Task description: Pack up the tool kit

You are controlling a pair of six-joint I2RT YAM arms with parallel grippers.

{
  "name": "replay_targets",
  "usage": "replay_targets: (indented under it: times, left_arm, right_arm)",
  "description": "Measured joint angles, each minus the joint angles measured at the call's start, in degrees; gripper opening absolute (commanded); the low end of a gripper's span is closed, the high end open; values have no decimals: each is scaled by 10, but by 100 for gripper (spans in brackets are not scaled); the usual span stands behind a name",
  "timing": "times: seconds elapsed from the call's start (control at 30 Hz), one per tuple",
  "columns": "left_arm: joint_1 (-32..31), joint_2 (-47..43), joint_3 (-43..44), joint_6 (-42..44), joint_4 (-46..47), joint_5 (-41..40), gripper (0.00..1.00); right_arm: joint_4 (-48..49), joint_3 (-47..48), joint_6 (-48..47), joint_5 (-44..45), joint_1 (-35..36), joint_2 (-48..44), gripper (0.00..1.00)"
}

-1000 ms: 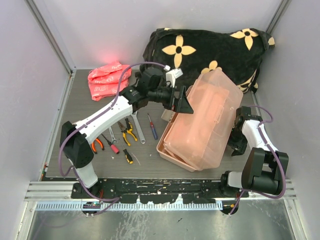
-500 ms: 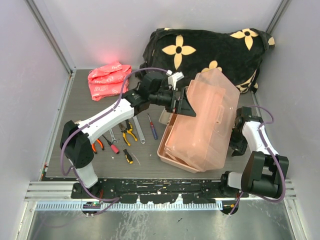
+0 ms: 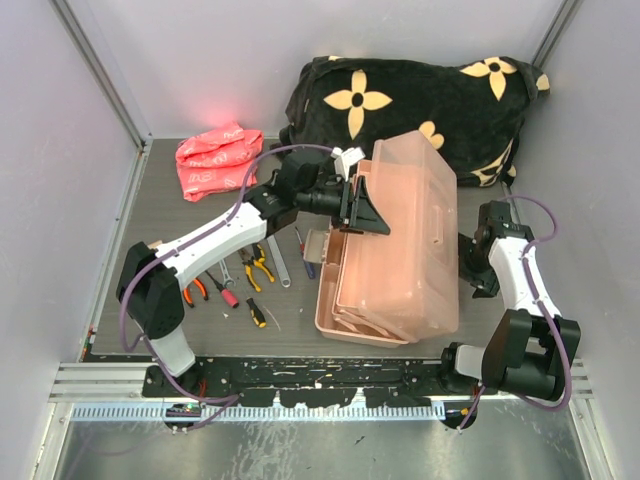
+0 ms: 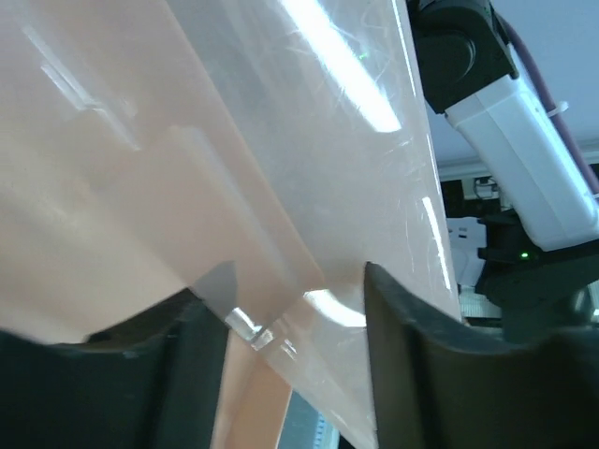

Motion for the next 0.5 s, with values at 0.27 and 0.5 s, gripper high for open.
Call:
replay_targets:
  times: [0.27, 0.5]
  left_arm:
    - [23, 1, 4, -60, 23, 50, 24]
    - [47, 19, 41, -37, 2, 73, 29]
  right_arm:
    - [-5, 21, 10, 17, 0, -11, 100]
    - [-25, 80, 11, 19, -2, -42, 100]
